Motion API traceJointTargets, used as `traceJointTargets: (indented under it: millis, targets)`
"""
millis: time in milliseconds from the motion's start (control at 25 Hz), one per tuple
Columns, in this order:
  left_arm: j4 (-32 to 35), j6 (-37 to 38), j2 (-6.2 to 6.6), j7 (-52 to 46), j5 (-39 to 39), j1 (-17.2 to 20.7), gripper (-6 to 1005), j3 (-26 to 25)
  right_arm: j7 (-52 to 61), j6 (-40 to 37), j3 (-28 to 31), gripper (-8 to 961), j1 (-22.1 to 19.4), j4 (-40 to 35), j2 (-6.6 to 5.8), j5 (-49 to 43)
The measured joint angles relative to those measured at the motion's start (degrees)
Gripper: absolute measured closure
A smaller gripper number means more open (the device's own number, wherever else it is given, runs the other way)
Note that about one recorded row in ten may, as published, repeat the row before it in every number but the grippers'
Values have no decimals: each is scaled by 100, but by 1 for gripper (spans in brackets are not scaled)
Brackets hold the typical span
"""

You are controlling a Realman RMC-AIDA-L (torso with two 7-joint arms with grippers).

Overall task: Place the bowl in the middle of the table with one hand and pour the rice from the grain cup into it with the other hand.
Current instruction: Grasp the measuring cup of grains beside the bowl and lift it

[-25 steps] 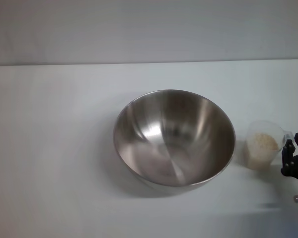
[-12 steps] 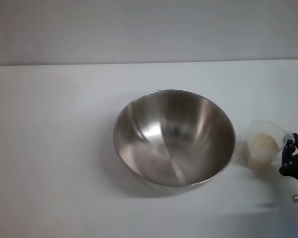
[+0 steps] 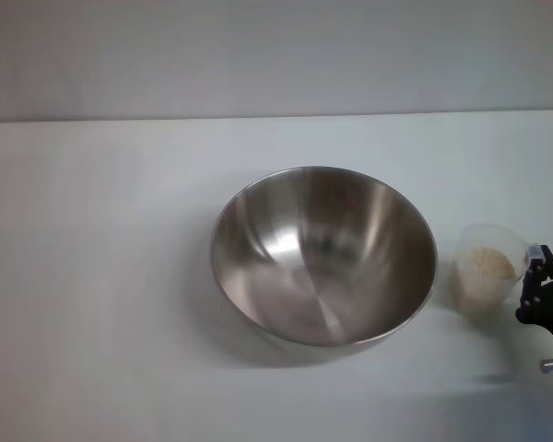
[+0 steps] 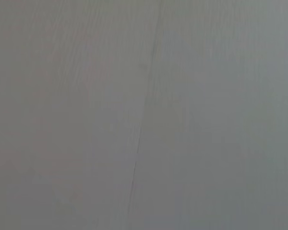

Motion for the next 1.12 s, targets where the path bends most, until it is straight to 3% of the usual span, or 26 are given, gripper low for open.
traceJointTargets:
  millis: [320,880,1120]
  targets:
    - [0,6,-8,0,0,-3,236,0,0,29,-2,913,13,0,0,25]
    - [1,8,-9,-10,0,-3,236,0,151,20,28,940,43,-62,3,37]
    - [6,6,-9,-7,0,-12,237,0,362,-602,79,941,18,-111,0,49]
